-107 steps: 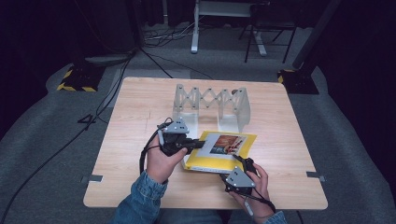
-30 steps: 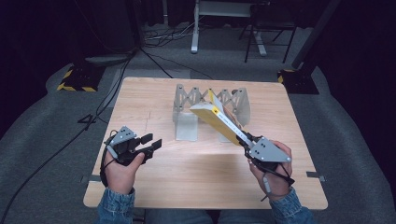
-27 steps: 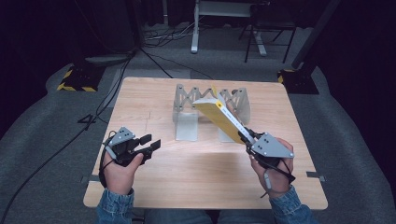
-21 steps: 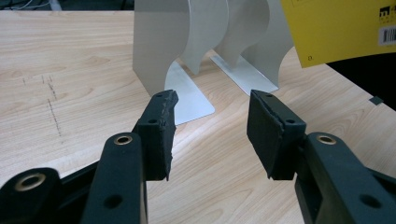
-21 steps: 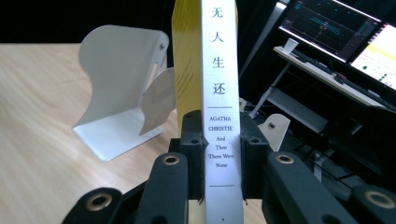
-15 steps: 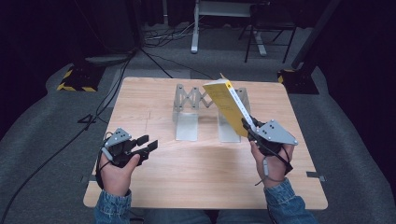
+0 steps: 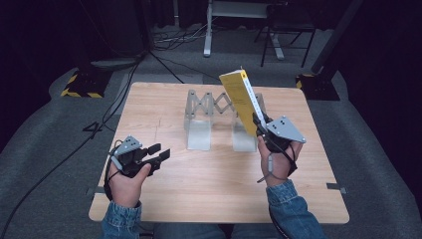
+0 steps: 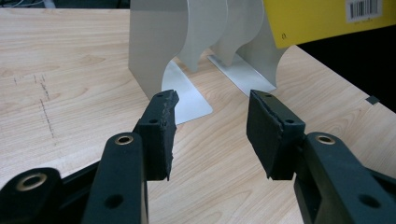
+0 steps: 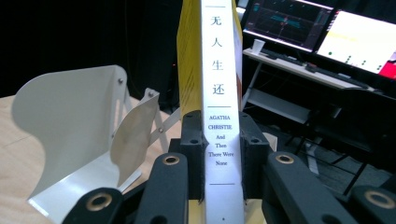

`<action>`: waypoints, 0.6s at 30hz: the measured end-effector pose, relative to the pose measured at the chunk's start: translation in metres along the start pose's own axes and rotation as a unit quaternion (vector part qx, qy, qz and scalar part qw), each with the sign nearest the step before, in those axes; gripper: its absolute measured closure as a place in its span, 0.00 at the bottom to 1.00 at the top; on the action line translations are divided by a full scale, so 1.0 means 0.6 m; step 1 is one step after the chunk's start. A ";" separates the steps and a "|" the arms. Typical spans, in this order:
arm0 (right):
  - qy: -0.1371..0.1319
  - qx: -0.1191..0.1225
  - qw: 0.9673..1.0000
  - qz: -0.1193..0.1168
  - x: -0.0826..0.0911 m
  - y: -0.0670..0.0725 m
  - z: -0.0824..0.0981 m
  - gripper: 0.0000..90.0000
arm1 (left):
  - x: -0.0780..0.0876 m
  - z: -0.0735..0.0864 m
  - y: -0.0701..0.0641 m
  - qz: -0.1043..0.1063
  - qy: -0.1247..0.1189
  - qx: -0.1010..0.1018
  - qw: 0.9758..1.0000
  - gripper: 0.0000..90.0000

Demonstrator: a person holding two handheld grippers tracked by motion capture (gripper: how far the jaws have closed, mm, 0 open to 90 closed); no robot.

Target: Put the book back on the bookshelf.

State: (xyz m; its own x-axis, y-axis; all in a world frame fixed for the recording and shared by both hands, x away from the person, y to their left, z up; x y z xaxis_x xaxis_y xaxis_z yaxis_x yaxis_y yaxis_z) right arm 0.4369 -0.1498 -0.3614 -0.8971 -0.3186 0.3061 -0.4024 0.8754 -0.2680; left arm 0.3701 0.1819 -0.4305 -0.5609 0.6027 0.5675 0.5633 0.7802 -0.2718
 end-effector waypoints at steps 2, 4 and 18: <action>-0.003 -0.003 1.000 0.005 -0.002 0.000 -0.002 0.85 | -0.001 0.000 0.000 -0.001 0.001 0.000 1.000 0.59; -0.010 -0.015 1.000 0.013 -0.008 -0.005 -0.007 0.85 | -0.002 0.000 0.001 -0.001 0.000 -0.001 1.000 0.59; -0.025 -0.049 0.998 0.034 -0.051 -0.025 -0.012 0.85 | 0.003 0.005 0.010 -0.007 0.001 0.003 1.000 0.59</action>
State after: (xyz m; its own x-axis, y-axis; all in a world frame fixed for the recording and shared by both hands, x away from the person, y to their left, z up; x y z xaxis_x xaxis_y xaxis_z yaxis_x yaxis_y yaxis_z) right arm 0.4717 -0.1505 -0.3604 -0.9305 -0.2726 0.2445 -0.3226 0.9263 -0.1947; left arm 0.3707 0.1884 -0.4335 -0.5672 0.5920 0.5726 0.5516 0.7893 -0.2696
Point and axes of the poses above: each handheld gripper's, and its own axes: x roughly backward along the jaws, z roughly out of its underside, y roughly to its left, the point moved 6 cm from there along -x, roughly forward along the jaws, and after that the axes turned 9 degrees about y, right-handed, at the moved point
